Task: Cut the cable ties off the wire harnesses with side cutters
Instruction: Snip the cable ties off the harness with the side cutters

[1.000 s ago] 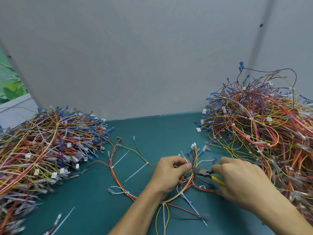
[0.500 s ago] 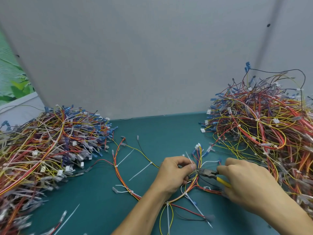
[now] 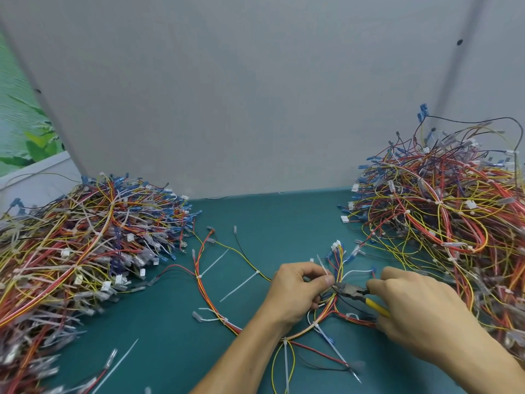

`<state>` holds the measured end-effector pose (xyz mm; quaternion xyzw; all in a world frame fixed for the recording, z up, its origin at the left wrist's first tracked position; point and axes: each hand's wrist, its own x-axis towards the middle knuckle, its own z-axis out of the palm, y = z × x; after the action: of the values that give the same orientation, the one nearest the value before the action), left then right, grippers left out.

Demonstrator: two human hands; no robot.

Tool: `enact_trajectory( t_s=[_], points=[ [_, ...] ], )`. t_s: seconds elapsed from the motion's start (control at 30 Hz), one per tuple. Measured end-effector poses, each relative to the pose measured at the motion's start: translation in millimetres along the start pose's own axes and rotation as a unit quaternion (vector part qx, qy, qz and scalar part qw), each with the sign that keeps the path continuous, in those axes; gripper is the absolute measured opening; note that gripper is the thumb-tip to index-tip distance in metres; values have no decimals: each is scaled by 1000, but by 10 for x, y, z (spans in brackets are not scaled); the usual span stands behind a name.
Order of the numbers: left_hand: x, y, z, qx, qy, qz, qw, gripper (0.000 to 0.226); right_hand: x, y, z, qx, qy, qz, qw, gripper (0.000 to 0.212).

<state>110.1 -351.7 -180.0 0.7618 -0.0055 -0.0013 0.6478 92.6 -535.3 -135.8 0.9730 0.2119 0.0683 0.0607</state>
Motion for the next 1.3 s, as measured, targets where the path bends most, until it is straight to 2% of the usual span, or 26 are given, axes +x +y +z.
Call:
enact_trajectory(
  t_s=[0.43,0.67,0.8,1.0,1.17,1.3],
  points=[
    [7,-21,6,-7,3,-2,1000,17,30,7,47,-34,-9,11,999,20],
    [-6,-9,-27,-24,23,-2,999,19,79,89,60,8,-9,21,1000,21],
    [-16,26,-87,-65,32,-14,997,13,86,218,50,53,-13,12,998,12],
    [-60,89,-247,-152,57,-6,987,21,81,337,49,69,-20,4,997,21],
    [-153,117,-344,-299,10,-11,954,17,92,324,60,74,-14,-4,997,17],
    [-204,109,-314,-318,-19,-36,947,23,96,326,58,74,-29,-13,997,16]
  ],
)
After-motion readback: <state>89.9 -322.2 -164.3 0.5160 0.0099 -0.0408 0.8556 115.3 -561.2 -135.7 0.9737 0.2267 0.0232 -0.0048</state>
